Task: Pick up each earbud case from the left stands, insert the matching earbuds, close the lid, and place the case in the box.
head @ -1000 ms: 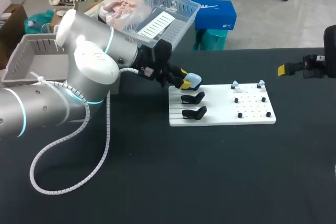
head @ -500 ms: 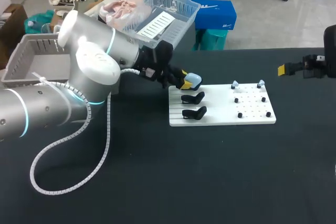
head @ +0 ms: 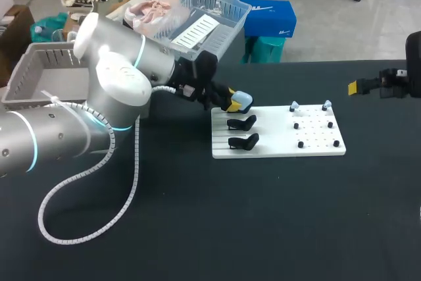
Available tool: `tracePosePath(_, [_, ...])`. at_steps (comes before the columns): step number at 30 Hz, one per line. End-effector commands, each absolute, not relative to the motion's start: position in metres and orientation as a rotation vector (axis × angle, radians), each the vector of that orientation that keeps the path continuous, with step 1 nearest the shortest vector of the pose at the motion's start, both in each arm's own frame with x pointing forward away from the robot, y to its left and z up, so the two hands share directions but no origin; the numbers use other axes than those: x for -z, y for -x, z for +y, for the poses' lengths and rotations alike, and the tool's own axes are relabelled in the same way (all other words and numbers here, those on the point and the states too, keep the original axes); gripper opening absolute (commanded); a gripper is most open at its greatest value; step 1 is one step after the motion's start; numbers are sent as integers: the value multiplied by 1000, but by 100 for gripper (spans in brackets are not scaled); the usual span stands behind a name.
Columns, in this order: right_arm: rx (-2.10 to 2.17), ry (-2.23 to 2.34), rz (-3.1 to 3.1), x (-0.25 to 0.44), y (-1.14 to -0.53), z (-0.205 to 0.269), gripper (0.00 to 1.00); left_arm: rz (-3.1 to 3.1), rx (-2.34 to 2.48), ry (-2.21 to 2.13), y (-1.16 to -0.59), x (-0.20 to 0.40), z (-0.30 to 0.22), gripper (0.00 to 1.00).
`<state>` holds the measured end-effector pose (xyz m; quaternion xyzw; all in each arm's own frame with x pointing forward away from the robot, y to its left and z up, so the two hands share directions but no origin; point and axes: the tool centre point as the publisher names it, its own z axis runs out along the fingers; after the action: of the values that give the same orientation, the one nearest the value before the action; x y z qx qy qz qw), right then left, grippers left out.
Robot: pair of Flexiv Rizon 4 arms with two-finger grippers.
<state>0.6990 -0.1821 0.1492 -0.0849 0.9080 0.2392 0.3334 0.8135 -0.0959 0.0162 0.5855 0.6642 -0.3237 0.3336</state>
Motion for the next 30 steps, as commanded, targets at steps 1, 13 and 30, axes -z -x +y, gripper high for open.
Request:
tracePosePath(1, [-628, 225, 2371, -149, -699, -183, 100, 1732, 848, -1534, -816, -15, -97, 29])
tracePosePath(13, [-628, 225, 2371, -149, -699, -183, 100, 1707, 865, -1528, -811, -24, -95, 0])
tracePosePath(30, [-628, 225, 2371, -149, -699, -183, 100, 1500, 984, -1472, -780, -98, -85, 0])
